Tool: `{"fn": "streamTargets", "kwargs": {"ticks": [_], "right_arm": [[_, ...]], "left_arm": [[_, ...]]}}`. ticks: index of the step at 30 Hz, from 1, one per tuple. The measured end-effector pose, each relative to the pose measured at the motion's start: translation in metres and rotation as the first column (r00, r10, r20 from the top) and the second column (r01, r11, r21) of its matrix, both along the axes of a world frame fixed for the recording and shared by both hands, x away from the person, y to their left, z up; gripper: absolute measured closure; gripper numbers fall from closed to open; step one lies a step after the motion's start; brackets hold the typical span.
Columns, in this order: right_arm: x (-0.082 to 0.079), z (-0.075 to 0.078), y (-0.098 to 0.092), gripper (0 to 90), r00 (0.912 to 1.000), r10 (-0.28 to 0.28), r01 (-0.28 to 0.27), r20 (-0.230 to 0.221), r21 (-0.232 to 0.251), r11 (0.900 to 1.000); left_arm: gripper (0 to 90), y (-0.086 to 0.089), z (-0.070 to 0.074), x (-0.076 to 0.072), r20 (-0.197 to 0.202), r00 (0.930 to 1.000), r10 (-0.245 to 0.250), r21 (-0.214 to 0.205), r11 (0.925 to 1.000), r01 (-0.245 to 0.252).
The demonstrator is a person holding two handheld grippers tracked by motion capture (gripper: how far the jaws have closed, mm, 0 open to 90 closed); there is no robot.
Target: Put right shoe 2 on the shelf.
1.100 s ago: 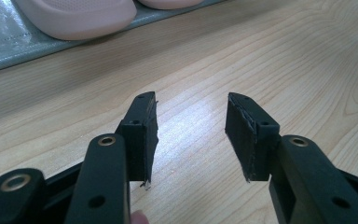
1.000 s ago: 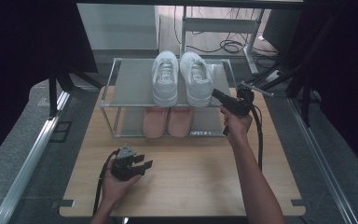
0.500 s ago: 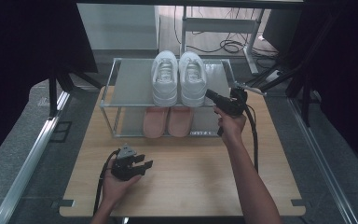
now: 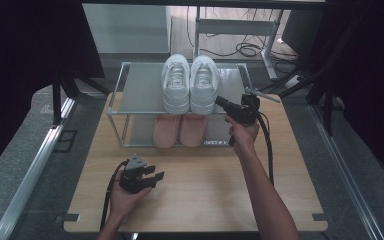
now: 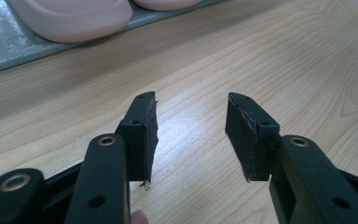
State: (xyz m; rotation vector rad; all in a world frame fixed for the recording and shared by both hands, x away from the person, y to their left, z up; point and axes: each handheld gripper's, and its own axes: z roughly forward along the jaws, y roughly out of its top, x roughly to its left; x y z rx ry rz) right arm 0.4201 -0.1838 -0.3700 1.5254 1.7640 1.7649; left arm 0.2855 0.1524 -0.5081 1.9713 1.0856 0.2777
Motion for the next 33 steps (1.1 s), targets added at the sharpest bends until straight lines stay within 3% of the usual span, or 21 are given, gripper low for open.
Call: {"fn": "streamTargets", "kwargs": {"ticks": [6, 26, 33], "right_arm": [[-0.001, 0.001, 0.001, 90.0, 1.0, -0.003, 0.003, 0.007, -0.016, 0.9999], [-0.001, -0.004, -0.006, 89.7, 0.9998, 0.018, -0.018, -0.003, 0.005, 0.9998], [-0.007, -0.007, -0.017, 84.9, 0.9996, 0.017, -0.017, 0.024, 0.013, 0.9998]], "left_arm": [[54.0, -0.001, 0.0, 0.0, 0.0, 1.0, -0.005, 0.0, 1.0, 0.005], [54.0, 0.003, -0.001, 0.0, -0.004, 1.0, 0.008, -0.006, 0.9999, -0.008], [53.9, 0.002, 0.0, 0.002, -0.005, 1.0, 0.007, -0.009, 0.9999, -0.007]]}}
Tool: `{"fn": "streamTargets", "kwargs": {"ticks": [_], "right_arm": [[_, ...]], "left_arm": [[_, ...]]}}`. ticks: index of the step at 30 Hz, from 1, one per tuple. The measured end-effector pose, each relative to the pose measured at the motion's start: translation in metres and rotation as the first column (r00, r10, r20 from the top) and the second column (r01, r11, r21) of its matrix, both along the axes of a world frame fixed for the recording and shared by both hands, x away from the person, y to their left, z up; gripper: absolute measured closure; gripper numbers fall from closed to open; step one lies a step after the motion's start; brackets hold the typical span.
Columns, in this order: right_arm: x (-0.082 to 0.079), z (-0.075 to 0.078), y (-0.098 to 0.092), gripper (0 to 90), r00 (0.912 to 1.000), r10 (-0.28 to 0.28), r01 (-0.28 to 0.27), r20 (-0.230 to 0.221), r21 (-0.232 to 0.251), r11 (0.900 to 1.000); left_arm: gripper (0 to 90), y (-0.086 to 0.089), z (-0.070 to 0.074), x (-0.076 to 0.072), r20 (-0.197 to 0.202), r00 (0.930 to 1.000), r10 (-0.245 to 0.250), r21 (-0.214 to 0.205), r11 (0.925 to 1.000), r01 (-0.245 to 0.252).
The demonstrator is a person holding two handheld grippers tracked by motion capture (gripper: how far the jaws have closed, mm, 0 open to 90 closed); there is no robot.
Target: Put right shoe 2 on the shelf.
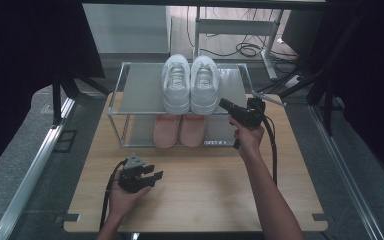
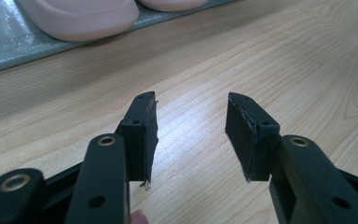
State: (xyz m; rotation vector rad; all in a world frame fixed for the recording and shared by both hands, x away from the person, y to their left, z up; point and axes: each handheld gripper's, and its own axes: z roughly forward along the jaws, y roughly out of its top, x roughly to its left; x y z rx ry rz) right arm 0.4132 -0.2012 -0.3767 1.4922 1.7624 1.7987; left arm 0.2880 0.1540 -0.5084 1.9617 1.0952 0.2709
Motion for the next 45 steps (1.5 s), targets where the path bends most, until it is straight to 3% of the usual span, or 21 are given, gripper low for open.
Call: {"fn": "streamTargets", "kwargs": {"ticks": [11, 18, 26, 45], "right_arm": [[-0.015, -0.005, -0.021, 72.2, 0.9982, 0.047, -0.046, 0.037, -0.018, 0.9988], [-0.033, -0.006, -0.034, 70.7, 0.9962, 0.059, -0.056, 0.064, -0.04, 0.9976], [-0.05, -0.011, -0.052, 70.6, 0.9951, 0.054, -0.053, 0.082, -0.022, 0.9984], [-0.082, -0.054, -0.09, 69.4, 0.9964, 0.025, -0.025, 0.08, -0.001, 0.9997]], "left_arm": [[53.5, -0.003, 0.001, 0.003, 0.005, 1.0, -0.007, -0.002, 1.0, 0.007], [53.5, -0.003, 0.002, 0.002, 0.014, 0.9998, -0.016, -0.001, 0.9999, 0.016], [53.5, -0.002, 0.005, 0.001, 0.021, 0.9997, -0.012, -0.005, 0.9999, 0.012], [53.4, -0.005, 0.004, 0.001, 0.014, 0.9998, -0.012, 0.002, 0.9999, 0.012]]}}
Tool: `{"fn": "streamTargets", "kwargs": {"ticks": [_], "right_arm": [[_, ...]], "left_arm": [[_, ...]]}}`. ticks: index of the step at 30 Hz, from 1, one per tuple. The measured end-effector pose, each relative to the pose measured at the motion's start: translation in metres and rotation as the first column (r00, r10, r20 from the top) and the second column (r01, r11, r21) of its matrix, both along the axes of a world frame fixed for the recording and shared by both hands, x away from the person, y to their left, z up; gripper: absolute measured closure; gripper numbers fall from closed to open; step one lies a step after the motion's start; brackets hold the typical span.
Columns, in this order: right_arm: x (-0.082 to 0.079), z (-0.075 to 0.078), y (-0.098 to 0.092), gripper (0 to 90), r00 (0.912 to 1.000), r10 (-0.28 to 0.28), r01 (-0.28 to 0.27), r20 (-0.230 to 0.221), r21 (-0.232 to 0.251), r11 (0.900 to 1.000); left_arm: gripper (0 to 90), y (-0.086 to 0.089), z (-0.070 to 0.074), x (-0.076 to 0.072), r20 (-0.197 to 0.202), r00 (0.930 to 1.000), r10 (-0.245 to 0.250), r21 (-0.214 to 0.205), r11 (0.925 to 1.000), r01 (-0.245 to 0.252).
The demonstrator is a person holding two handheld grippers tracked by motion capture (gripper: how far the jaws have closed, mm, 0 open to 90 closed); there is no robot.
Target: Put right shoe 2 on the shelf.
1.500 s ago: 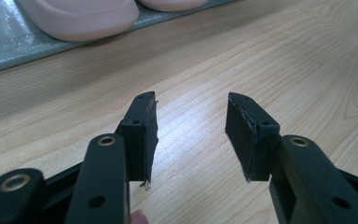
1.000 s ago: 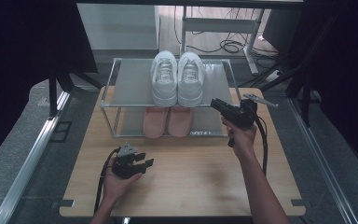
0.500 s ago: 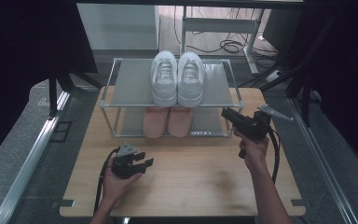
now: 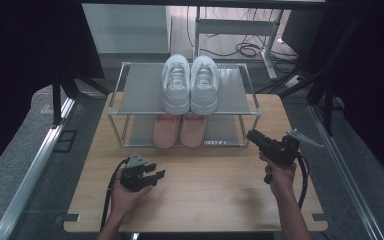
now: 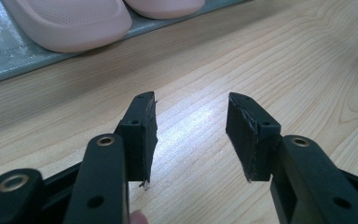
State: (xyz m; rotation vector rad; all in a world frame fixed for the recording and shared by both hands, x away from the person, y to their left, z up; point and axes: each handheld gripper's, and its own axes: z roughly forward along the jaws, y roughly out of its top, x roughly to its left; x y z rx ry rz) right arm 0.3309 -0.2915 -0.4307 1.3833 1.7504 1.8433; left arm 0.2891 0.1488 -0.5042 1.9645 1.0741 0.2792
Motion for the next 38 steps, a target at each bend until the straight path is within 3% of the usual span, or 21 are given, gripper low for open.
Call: {"fn": "streamTargets", "kwargs": {"ticks": [9, 18, 38], "right_arm": [[-0.011, -0.026, -0.014, 69.1, 0.9997, -0.014, 0.014, -0.018, -0.002, 0.9999], [-0.013, -0.048, -0.021, 69.2, 0.9971, -0.033, 0.031, -0.069, -0.03, 0.9991], [-0.013, -0.052, -0.02, 67.4, 0.9967, -0.033, 0.03, -0.074, -0.037, 0.9989]], "left_arm": [[53.2, 0.0, 0.0, 0.001, 0.001, 1.0, -0.004, 0.002, 1.0, 0.004], [52.8, 0.0, 0.0, 0.001, 0.003, 1.0, -0.002, -0.001, 1.0, 0.002], [52.3, 0.0, 0.0, 0.001, 0.004, 1.0, -0.002, -0.001, 1.0, 0.002]]}}
